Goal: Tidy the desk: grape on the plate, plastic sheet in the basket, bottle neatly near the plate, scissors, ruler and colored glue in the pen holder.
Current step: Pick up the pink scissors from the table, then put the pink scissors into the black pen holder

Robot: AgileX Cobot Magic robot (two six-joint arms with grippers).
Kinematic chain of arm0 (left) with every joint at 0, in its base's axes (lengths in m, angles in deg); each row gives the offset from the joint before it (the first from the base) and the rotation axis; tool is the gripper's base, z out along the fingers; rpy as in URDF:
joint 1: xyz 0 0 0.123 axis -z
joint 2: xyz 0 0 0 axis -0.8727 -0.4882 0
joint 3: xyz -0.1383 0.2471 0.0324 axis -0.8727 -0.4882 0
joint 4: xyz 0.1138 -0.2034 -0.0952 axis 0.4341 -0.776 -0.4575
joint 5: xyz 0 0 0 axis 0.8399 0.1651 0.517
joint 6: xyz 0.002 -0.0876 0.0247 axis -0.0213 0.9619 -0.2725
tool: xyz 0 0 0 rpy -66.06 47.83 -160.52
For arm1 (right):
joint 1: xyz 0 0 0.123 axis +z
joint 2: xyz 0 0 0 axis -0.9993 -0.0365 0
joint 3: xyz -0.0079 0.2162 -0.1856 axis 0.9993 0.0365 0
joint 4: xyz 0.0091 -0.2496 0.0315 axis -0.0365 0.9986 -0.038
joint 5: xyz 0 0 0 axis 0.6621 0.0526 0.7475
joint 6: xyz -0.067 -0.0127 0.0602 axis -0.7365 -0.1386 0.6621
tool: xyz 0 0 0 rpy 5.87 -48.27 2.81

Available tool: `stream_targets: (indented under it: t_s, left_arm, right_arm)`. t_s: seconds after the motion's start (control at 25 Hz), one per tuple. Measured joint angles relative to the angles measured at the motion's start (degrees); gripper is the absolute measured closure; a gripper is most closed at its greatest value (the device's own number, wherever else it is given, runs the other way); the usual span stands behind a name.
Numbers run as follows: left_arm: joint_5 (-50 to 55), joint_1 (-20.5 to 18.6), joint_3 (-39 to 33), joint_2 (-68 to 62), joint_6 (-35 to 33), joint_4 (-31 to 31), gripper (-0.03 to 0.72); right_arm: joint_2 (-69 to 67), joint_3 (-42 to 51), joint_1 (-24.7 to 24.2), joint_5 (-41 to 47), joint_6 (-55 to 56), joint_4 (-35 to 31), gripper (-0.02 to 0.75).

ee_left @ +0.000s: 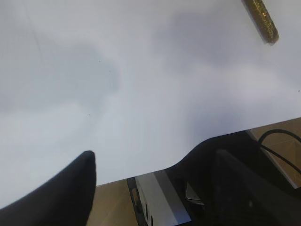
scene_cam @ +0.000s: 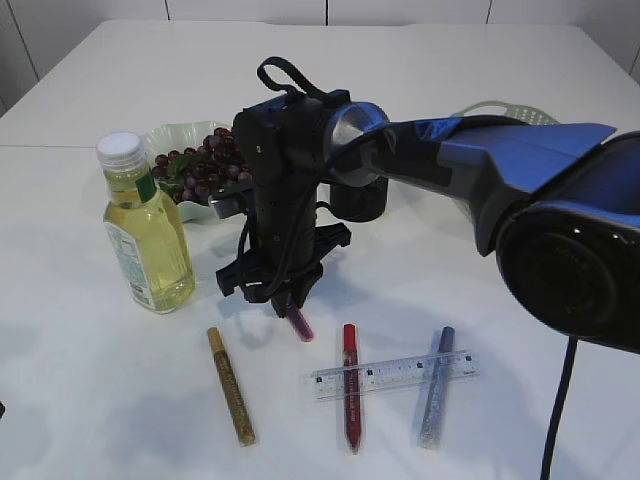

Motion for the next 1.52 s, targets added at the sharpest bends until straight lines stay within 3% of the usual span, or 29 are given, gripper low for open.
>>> stream_targets:
  t_s: [0.48, 0.92, 1.08, 1.52]
  left_arm:
    - [0.00, 0.00, 0.00, 0.00, 0.00, 0.00, 0.129]
    - [0.00, 0.00, 0.00, 0.00, 0.00, 0.00, 0.129]
    - [0.00, 0.00, 0.00, 0.00, 0.00, 0.00, 0.129]
    - [0.00, 0.00, 0.00, 0.00, 0.00, 0.00, 0.129]
  right_arm:
    - [0.00, -0.57, 0.00, 0.00, 0.00, -0.21, 0.572]
    - [0.00, -10.02, -0.26, 0.00, -0.22, -2.00, 0.573]
    - [0.00, -12.20, -1.38, 0.21, -0.22, -5.61, 0.573]
    - [5.07, -12.49, -8.33, 0.56, -2.28, -5.87, 0.573]
